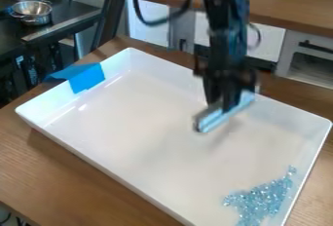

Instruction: Sweep into pile

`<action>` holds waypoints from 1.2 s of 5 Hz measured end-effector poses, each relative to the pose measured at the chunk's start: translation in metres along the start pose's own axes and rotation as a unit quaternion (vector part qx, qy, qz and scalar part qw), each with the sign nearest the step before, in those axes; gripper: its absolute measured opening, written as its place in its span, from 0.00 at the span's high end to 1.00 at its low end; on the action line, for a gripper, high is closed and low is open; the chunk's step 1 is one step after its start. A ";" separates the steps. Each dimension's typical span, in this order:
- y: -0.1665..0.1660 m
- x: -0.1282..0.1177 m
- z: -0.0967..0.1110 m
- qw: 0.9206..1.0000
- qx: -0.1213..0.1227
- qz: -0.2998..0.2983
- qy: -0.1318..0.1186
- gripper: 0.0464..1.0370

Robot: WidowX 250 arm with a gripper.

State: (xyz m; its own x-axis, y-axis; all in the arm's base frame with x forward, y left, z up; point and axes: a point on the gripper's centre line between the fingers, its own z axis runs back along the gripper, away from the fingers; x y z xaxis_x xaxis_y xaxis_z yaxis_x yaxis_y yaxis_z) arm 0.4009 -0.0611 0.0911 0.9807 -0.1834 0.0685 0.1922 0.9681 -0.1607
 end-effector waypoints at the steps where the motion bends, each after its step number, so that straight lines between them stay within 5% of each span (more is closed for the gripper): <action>1: 0.030 -0.004 0.008 0.998 0.019 0.058 0.008 0.71; 2: 0.072 -0.021 0.018 0.995 0.032 0.099 0.009 0.71; 4: 0.118 -0.034 0.044 0.994 0.058 0.080 -0.046 0.64; 5: 0.136 -0.033 0.039 0.992 0.088 0.076 -0.044 0.34; 6: 0.135 -0.036 0.037 0.992 0.089 0.085 -0.024 0.07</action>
State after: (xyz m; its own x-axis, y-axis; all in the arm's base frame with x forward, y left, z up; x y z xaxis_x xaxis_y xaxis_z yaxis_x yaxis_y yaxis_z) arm 0.3898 0.0828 0.1035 0.9946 -0.0101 0.1034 0.0099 0.9999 0.0018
